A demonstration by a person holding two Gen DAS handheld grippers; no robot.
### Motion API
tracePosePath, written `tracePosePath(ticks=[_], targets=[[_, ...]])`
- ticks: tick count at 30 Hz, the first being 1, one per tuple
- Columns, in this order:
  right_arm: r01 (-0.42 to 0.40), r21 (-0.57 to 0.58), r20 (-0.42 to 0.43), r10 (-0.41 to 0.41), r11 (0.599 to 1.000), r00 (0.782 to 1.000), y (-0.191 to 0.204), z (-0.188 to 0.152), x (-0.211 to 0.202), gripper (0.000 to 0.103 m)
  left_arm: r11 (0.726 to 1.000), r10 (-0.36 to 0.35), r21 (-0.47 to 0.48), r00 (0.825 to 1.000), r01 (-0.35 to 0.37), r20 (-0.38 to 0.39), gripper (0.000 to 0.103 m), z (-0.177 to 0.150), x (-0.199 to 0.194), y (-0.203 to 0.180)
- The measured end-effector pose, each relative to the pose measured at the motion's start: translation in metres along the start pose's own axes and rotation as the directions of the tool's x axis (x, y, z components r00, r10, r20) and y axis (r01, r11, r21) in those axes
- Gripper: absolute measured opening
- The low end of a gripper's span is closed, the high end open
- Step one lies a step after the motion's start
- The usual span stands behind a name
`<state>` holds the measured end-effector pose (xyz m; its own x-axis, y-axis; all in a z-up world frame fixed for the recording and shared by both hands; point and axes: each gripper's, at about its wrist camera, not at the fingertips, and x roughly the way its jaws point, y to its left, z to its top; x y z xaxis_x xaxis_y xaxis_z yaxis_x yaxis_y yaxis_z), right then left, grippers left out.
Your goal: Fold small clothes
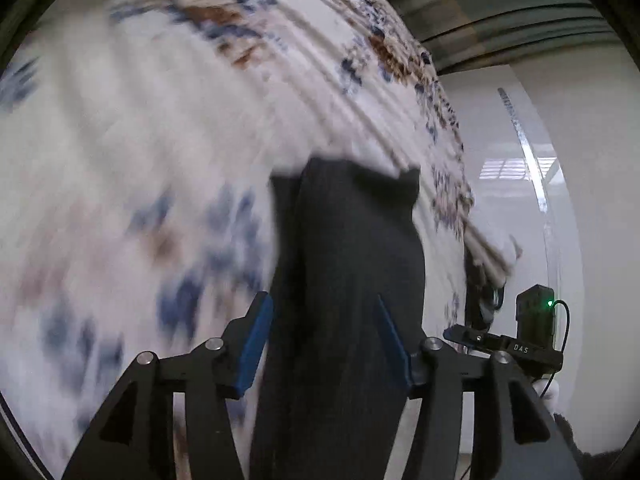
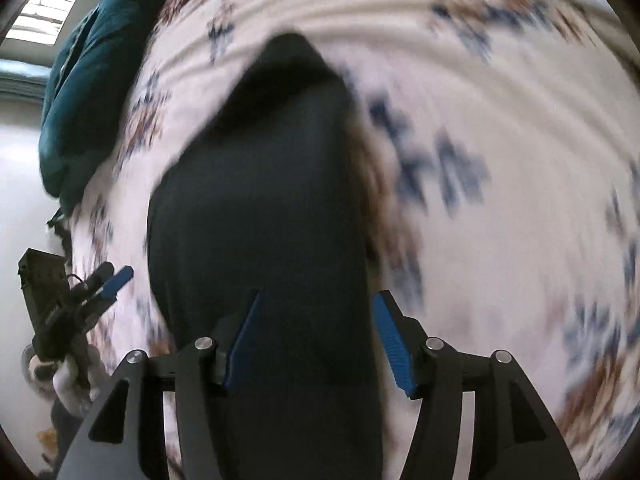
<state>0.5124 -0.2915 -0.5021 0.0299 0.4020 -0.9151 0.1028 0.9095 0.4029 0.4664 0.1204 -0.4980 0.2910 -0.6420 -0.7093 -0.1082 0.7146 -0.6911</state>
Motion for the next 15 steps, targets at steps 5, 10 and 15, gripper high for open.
tracePosePath(ticks=[5, 10, 15], targets=[[-0.017, 0.092, -0.13, 0.029, 0.996, 0.991, -0.037, -0.111, -0.004, 0.06, 0.995, 0.083, -0.052, 0.992, -0.089, -0.098, 0.05, -0.097, -0.018, 0.004], [0.038, 0.152, -0.228, -0.002, 0.988, 0.974, -0.064, -0.211, 0.019, 0.06, 0.976, 0.143, -0.132, 0.967, -0.173, -0.21, 0.05, -0.196, -0.014, 0.013], [0.088, 0.183, -0.275, -0.035, 0.979, 0.961, -0.075, -0.283, 0.049, 0.06, 0.962, 0.178, -0.15, 0.942, -0.227, -0.286, 0.05, -0.272, -0.007, 0.016]])
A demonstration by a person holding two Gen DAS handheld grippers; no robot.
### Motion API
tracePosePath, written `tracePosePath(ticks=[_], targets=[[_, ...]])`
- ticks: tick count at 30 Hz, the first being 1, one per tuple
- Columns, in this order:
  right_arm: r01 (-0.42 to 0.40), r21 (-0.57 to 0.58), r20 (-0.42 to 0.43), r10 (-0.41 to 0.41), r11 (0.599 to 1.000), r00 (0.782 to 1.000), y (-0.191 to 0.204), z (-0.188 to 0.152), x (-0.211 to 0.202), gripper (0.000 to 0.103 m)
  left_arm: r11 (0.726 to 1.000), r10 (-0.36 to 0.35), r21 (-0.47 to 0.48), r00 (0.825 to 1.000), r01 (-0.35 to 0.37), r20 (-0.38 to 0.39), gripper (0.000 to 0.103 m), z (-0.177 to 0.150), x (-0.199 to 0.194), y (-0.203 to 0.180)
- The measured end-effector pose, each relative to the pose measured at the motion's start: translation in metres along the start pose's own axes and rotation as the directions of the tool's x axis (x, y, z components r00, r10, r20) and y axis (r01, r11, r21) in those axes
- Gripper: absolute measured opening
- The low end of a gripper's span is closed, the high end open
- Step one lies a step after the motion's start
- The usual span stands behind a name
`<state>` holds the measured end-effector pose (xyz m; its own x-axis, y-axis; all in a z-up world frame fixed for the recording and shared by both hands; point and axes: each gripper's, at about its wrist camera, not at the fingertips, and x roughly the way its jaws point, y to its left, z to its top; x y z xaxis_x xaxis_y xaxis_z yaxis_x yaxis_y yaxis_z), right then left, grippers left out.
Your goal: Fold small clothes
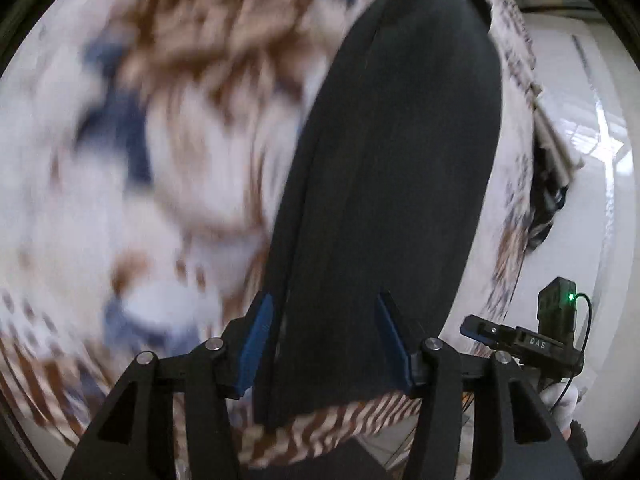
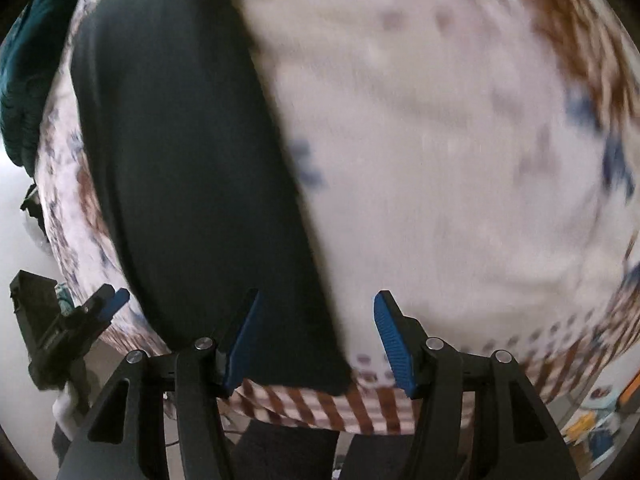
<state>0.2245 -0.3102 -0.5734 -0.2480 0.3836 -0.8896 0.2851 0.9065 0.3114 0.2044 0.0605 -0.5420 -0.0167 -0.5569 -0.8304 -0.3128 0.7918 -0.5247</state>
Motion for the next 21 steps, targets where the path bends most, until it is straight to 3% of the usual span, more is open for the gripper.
tracePosePath(ticks=[3, 4, 6, 7, 13, 17, 21], targets=[[-0.061, 0.023, -0.026, 0.061, 0.998, 0.998, 0.0, -0.018, 0.031, 0.06, 0.999, 0.039, 0.037, 0.999, -0.039, 0.009, 0.039, -0.019, 0.013, -0.007], [-0.076, 0.03, -0.033, 0.077, 0.997, 0.996, 0.001, -0.022, 0.039, 0.057, 0.997, 0.047, 0.06, 0.999, -0.048, 0.021, 0.004, -0.023, 0.014, -0.012], [-0.072, 0.047, -0.009, 0.073, 0.996, 0.997, -0.001, -0.033, 0.049, 0.011, 0.991, 0.097, 0.085, 0.994, -0.101, 0.046, 0.003, -0.029, 0.018, -0.021], [-0.06, 0.059, 0.014, 0.059, 0.996, 0.998, -0.003, -0.04, 0.051, 0.006, 0.991, 0.099, 0.083, 0.993, -0.103, 0.06, 0.003, -0.03, 0.016, -0.023], [-0.02, 0.064, 0.096, 0.014, 0.998, 0.995, 0.011, -0.075, 0.044, 0.004, 0.993, 0.108, 0.027, 0.983, -0.113, 0.149, 0.003, -0.034, -0.017, -0.01], [0.005, 0.028, 0.064, -0.007, 1.0, 0.998, 0.045, -0.078, 0.059, 0.004, 0.989, 0.143, 0.022, 0.979, -0.147, 0.146, 0.003, -0.031, -0.015, 0.016], [0.043, 0.025, 0.046, -0.044, 0.999, 0.998, 0.051, -0.064, 0.083, 0.005, 0.989, 0.146, 0.012, 0.983, -0.148, 0.114, 0.003, -0.029, 0.002, 0.032]])
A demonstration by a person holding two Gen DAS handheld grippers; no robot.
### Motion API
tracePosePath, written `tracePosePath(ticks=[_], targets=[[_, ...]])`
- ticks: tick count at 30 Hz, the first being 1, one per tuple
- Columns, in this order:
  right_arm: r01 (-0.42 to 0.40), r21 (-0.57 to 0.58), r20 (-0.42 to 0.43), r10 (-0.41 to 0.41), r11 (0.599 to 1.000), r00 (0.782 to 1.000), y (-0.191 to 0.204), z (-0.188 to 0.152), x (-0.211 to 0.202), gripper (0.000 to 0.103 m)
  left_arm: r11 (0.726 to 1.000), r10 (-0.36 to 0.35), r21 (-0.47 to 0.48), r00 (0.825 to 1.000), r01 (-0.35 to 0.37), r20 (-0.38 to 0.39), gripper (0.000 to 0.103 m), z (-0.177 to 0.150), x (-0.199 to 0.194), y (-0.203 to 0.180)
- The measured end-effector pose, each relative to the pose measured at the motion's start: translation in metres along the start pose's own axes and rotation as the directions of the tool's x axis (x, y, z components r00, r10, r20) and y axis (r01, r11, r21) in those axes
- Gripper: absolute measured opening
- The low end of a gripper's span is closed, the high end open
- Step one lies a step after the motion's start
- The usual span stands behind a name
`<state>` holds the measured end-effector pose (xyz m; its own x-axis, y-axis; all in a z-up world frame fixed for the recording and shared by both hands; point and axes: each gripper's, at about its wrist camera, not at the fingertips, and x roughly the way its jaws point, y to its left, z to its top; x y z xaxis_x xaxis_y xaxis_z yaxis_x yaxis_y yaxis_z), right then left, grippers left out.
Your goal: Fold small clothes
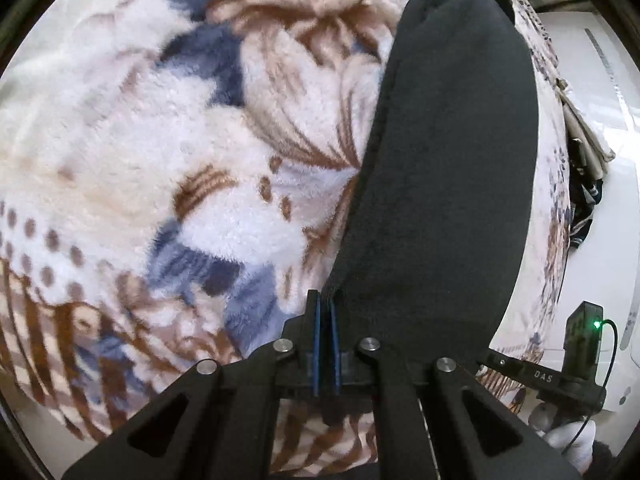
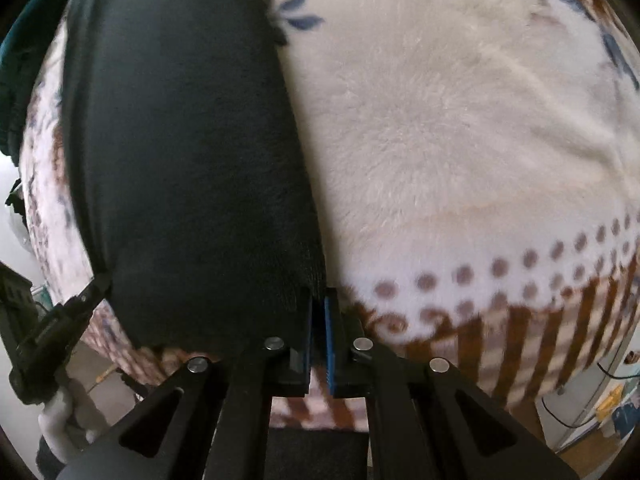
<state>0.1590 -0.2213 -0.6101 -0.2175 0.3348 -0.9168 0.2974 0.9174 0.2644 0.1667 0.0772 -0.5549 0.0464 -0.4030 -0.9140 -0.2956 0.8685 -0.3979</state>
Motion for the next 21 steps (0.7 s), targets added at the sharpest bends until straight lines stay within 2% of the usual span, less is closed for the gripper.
tracePosePath(ticks=[2, 3, 4, 5, 6, 7, 8, 9, 10, 13, 15, 16, 18, 21], targets=[[-0.017, -0.021, -0.026, 0.017, 1.0, 1.0, 0.005, 0.003, 0.003, 0.006, 1.0, 0.002, 0.013, 1.0, -0.002, 0.0, 0.003, -0.001, 0.0, -0.003], [-0.014, -0.037, -0.03, 0.013, 0.999, 0.999, 0.006, 0.004, 0.001, 0.007, 1.0, -0.019, 0.008, 1.0, 0.019, -0.003, 0.005, -0.002, -0.002, -0.005], [-0.034, -0.044, -0.04, 0.033, 0.998, 0.999, 0.01, 0.004, 0.0, 0.012, 0.999, -0.034, 0.002, 0.999, 0.034, -0.008, 0.007, -0.003, -0.004, -0.007], [-0.061, -0.046, -0.053, 0.059, 0.997, 0.997, 0.01, 0.004, -0.002, 0.024, 0.999, -0.052, -0.012, 0.999, 0.052, -0.013, 0.012, -0.004, -0.008, -0.006], [-0.096, -0.042, -0.069, 0.093, 0.994, 0.993, 0.008, 0.003, -0.005, 0.033, 0.997, -0.071, -0.024, 0.997, 0.071, -0.013, 0.019, -0.005, -0.01, -0.005], [-0.124, -0.038, -0.07, 0.121, 0.992, 0.99, 0.002, 0.002, -0.009, 0.048, 0.992, -0.117, -0.038, 0.993, 0.117, -0.008, 0.039, -0.007, -0.014, 0.0], [-0.159, -0.034, -0.066, 0.157, 0.987, 0.985, -0.001, 0.001, -0.009, 0.06, 0.98, -0.19, -0.052, 0.982, 0.19, 0.015, 0.059, -0.009, -0.016, 0.006], [-0.185, -0.029, -0.062, 0.183, 0.982, 0.981, -0.011, 0.0, -0.01, 0.065, 0.974, -0.213, -0.065, 0.977, 0.215, 0.027, 0.067, -0.011, -0.015, 0.009], [-0.193, -0.026, -0.062, 0.191, 0.981, 0.98, -0.02, -0.003, -0.007, 0.067, 0.968, -0.233, -0.084, 0.972, 0.235, 0.032, 0.07, -0.012, -0.01, 0.014], [-0.257, -0.003, -0.075, 0.256, 0.966, 0.964, -0.031, 0.0, 0.011, 0.067, 0.944, -0.309, -0.126, 0.951, 0.306, 0.0, 0.07, -0.012, 0.014, 0.021], [-0.304, 0.007, -0.077, 0.304, 0.953, 0.95, -0.032, 0.0, 0.021, 0.07, 0.925, -0.362, -0.127, 0.932, 0.357, -0.018, 0.07, -0.012, 0.026, 0.019], [-0.328, 0.008, -0.071, 0.327, 0.945, 0.942, -0.03, 0.001, 0.025, 0.07, 0.923, -0.371, -0.118, 0.928, 0.366, -0.027, 0.07, -0.012, 0.03, 0.014], [-0.369, 0.009, -0.059, 0.369, 0.929, 0.928, -0.026, 0.002, 0.03, 0.071, 0.93, -0.362, -0.082, 0.931, 0.359, -0.035, 0.07, -0.011, 0.034, 0.002], [-0.433, 0.023, -0.045, 0.433, 0.901, 0.9, -0.029, 0.002, 0.033, 0.071, 0.948, -0.318, -0.028, 0.947, 0.317, -0.036, 0.07, -0.012, 0.03, -0.009]])
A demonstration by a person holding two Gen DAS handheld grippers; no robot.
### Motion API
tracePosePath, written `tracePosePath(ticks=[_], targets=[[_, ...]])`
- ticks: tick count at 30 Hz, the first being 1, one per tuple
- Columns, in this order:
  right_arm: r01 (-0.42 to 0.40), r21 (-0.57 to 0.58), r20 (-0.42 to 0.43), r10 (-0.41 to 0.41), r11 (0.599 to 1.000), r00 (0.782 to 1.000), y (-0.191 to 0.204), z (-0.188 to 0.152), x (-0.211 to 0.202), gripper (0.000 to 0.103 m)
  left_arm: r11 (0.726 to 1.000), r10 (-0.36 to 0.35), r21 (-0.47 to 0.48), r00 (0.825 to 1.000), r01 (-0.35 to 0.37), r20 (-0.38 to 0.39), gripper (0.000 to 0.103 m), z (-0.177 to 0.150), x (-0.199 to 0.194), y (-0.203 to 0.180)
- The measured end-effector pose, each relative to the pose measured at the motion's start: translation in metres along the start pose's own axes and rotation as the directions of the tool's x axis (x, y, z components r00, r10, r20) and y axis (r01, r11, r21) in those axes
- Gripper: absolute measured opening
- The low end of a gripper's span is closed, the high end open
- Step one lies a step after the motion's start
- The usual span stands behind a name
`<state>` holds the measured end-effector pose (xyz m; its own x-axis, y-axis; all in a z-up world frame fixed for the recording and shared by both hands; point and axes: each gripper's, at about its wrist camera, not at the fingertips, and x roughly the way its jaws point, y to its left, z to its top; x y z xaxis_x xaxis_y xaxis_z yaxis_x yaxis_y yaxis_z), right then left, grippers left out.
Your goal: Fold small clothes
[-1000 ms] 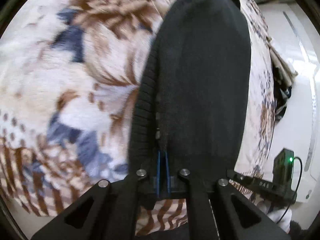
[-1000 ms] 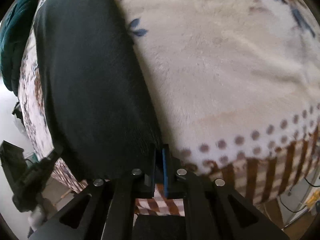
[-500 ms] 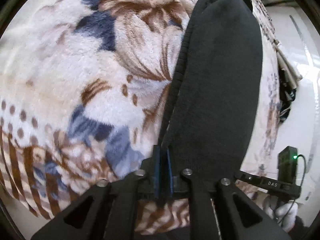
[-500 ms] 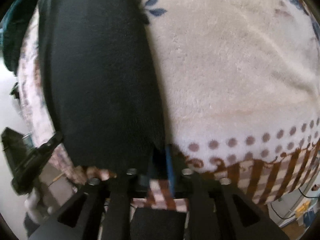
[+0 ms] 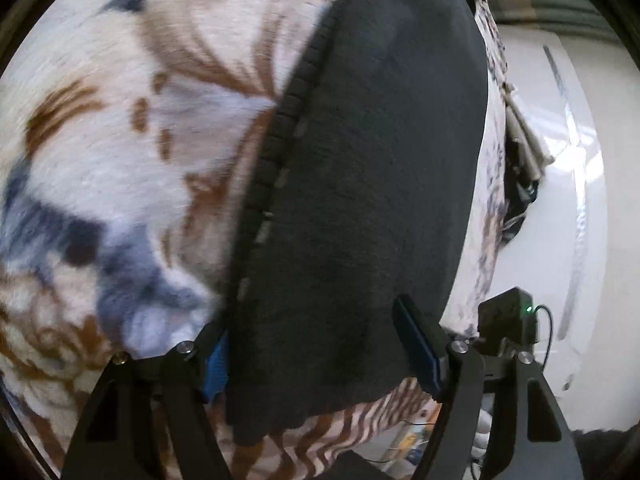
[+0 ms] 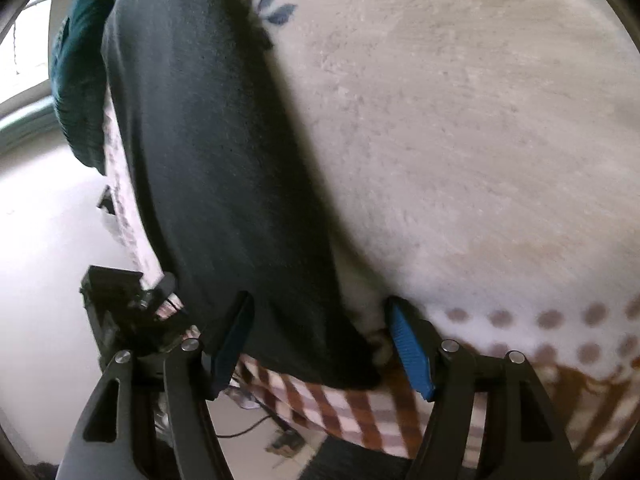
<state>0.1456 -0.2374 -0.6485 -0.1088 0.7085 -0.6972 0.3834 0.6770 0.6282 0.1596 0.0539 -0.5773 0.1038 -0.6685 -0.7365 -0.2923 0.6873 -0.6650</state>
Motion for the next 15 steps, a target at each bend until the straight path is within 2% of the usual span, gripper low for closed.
tracePosePath(ticks=[1, 3, 4, 6, 11, 13, 15], targets=[[-0.009, 0.009, 0.004, 0.009, 1.0, 1.0, -0.001, 0.003, -0.003, 0.068, 1.0, 0.012, 0.009, 1.0, -0.012, 0.001, 0.067, -0.002, -0.003, -0.001], [-0.005, 0.019, 0.01, 0.005, 1.0, 1.0, -0.004, 0.003, -0.008, 0.041, 0.999, 0.035, 0.023, 0.999, -0.035, 0.008, 0.033, -0.006, -0.008, -0.007], [-0.008, 0.015, 0.002, 0.008, 1.0, 1.0, -0.01, 0.004, -0.019, 0.017, 0.999, 0.044, 0.025, 0.999, -0.044, 0.009, 0.007, -0.008, -0.009, -0.01], [-0.042, 0.018, -0.008, 0.043, 0.999, 0.999, -0.009, 0.002, -0.025, 0.013, 1.0, 0.023, 0.012, 1.0, -0.023, 0.018, 0.008, -0.013, -0.018, -0.012], [-0.056, -0.015, 0.011, 0.056, 0.998, 0.998, 0.011, -0.004, -0.041, 0.008, 1.0, -0.022, -0.015, 0.999, 0.023, 0.045, 0.008, -0.017, -0.034, -0.027], [-0.081, -0.038, 0.02, 0.081, 0.996, 0.996, 0.022, -0.004, -0.054, 0.007, 0.996, -0.074, -0.039, 0.995, 0.077, 0.074, 0.008, -0.014, -0.044, -0.038], [-0.116, -0.076, 0.043, 0.12, 0.99, 0.992, 0.042, -0.004, -0.07, 0.007, 0.981, -0.163, -0.083, 0.98, 0.173, 0.114, 0.008, -0.009, -0.049, -0.05]])
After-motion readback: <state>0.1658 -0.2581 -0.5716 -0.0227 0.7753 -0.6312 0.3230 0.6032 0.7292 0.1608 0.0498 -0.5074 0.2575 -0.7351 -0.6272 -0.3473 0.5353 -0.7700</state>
